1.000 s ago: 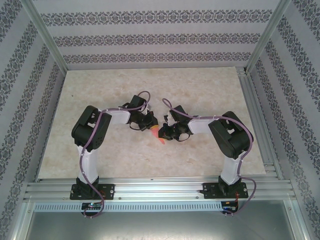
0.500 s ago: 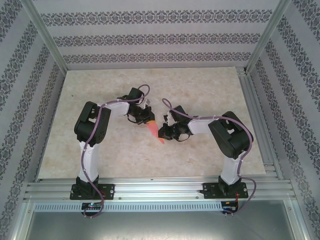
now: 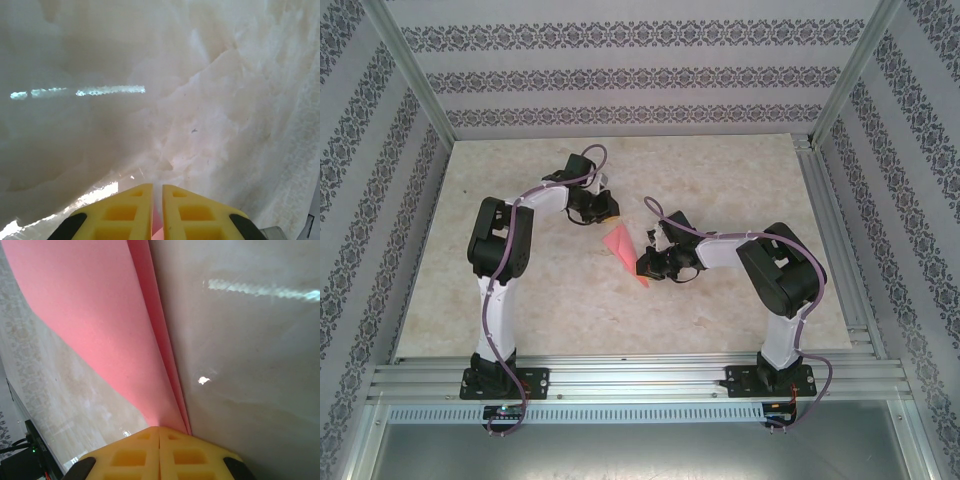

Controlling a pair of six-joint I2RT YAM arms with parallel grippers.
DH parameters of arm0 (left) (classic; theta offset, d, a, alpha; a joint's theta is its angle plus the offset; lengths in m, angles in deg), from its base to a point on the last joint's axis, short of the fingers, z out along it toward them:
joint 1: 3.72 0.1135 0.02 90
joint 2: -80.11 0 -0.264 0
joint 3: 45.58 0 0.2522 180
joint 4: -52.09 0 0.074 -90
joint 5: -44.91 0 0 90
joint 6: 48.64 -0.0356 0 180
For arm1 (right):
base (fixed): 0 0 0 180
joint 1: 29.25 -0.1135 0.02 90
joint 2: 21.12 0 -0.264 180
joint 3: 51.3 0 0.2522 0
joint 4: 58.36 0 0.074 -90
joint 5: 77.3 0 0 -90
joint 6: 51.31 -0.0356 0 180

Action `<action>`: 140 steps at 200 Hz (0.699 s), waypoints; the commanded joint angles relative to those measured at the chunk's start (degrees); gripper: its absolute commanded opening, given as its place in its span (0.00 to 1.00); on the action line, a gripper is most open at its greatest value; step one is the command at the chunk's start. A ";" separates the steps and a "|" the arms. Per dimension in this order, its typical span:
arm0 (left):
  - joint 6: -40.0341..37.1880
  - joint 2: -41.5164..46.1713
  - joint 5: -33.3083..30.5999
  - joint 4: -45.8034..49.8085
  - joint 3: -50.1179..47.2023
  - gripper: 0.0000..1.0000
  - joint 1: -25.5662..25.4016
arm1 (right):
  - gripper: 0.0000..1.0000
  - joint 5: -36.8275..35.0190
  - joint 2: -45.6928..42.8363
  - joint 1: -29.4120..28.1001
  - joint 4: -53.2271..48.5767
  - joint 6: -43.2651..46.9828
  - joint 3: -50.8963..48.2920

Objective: Fold a paper plane with a square sheet of paper (pick it up from the middle)
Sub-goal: Fold the wing for the fifth time at the center of the table.

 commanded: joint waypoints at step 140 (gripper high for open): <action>21.91 11.18 9.23 -24.60 -24.23 0.09 -8.61 | 0.09 -4.77 4.03 -1.84 -6.17 0.71 -1.82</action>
